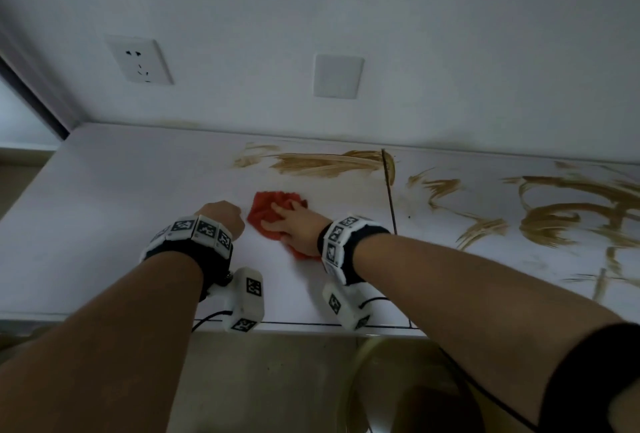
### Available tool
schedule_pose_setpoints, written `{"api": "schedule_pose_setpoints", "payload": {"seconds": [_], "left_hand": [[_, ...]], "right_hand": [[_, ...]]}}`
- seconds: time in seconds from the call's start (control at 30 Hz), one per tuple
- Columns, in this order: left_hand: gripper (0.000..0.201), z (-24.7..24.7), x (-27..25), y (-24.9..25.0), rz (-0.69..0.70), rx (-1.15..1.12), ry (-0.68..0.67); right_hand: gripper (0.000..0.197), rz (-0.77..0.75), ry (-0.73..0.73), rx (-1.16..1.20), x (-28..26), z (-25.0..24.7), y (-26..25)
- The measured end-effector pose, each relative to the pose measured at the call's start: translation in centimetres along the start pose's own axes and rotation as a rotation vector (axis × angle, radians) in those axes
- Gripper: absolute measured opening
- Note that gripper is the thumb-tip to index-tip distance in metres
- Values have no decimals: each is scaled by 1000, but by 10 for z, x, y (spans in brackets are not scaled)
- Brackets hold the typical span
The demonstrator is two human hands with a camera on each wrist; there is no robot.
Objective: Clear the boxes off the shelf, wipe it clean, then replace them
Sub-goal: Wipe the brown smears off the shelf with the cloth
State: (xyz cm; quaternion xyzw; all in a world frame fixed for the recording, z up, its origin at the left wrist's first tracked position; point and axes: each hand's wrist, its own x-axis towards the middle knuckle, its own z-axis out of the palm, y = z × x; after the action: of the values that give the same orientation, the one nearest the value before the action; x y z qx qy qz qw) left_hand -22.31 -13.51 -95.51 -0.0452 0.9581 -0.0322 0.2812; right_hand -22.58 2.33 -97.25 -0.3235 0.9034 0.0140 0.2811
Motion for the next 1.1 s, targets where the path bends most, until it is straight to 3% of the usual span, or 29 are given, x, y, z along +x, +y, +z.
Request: {"api": "schedule_pose_setpoints", "payload": {"seconds": [0.1,0.23,0.37,0.57,0.7,0.77,0.83,0.93,1.03,1.1], "left_hand": [[45,-2,-3,0,10,6,-21],[52,1,-8,-6,38,-19,-68],[56,1,-8,-10,47,-48,-105],[55,-2,-9,-14,59,-79,-89],[51,-4,-9,-18,42,-129,-2],[46,-7,-10,-21,44,-131,25],[43,-10,-10,-21,21,-133,31],[41,-10,-7,-15,5,-194,114],[34,-10,-4,6,157,-205,276],[32,-8,-6,28,258,-141,290]], "right_hand": [[50,12,18,53,-22,7,26],[51,274,125,160,-50,7,81],[61,396,89,138,-39,-2,84],[66,236,104,56,9,-20,32],[63,67,47,26,23,-17,-18],[54,-1,34,64,21,-14,-23],[49,-43,110,121,9,-16,-12],[45,90,261,192,-15,-20,21],[46,258,143,70,-32,-16,48],[43,285,48,-5,-33,-13,57]]}}
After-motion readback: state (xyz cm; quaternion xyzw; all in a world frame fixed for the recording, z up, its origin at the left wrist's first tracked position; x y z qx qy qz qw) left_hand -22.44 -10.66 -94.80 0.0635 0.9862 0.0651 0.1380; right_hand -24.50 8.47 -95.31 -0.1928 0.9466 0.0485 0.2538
